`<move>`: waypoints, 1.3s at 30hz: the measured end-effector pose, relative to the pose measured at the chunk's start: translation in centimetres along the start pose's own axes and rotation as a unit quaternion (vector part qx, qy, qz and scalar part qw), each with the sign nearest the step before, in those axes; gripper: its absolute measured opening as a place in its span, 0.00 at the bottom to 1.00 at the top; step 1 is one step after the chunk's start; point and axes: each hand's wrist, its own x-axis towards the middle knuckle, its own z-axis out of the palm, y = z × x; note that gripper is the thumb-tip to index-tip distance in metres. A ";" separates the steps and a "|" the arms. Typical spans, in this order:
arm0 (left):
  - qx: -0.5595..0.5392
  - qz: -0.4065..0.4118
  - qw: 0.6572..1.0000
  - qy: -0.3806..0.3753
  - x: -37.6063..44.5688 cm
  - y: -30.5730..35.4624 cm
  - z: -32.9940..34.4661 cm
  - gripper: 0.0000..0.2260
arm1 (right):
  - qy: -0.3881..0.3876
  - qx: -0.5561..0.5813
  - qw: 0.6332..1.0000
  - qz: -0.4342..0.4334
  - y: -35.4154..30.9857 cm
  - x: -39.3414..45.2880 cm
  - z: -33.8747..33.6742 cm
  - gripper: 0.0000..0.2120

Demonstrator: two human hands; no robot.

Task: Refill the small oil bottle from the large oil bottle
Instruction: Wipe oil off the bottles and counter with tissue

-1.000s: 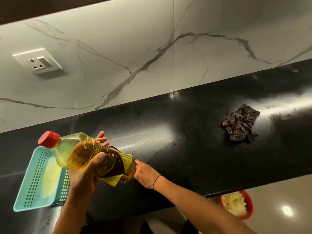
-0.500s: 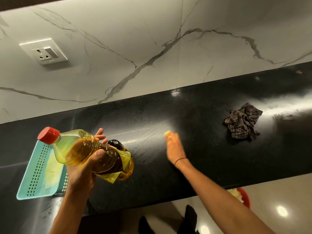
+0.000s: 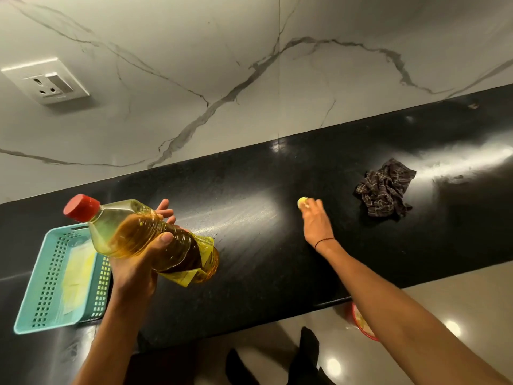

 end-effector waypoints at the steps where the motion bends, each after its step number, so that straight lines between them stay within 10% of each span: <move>1: -0.002 0.000 1.000 -0.001 0.1 0.0 0.1 0.27 | -0.017 0.025 0.998 0.053 0.3 -0.1 -0.2 0.22; 5: -0.007 0.010 1.000 0.002 0.8 0.1 1.0 0.35 | -0.035 0.068 0.995 0.070 -5.4 -2.6 1.8 0.16; 13: -0.001 0.009 1.000 -0.015 1.9 -0.3 2.2 0.37 | -0.208 0.119 0.905 -0.352 -11.1 -11.3 4.5 0.31; 23: 0.020 0.024 0.999 0.021 1.8 -2.4 3.6 0.20 | 0.002 0.081 0.989 0.125 2.1 -3.0 1.2 0.19; 27: 0.040 0.021 0.999 0.024 2.5 -3.8 4.8 0.21 | -0.049 0.166 0.982 0.070 -5.6 -6.3 3.1 0.15; 32: 0.070 0.016 0.997 0.027 3.9 -5.0 6.3 0.30 | -0.148 0.181 0.940 -0.247 -12.4 -14.0 6.6 0.29; 39: 0.153 -0.013 0.988 0.008 5.7 -8.8 11.4 0.20 | -0.005 0.355 0.935 0.020 -8.3 -13.8 4.0 0.13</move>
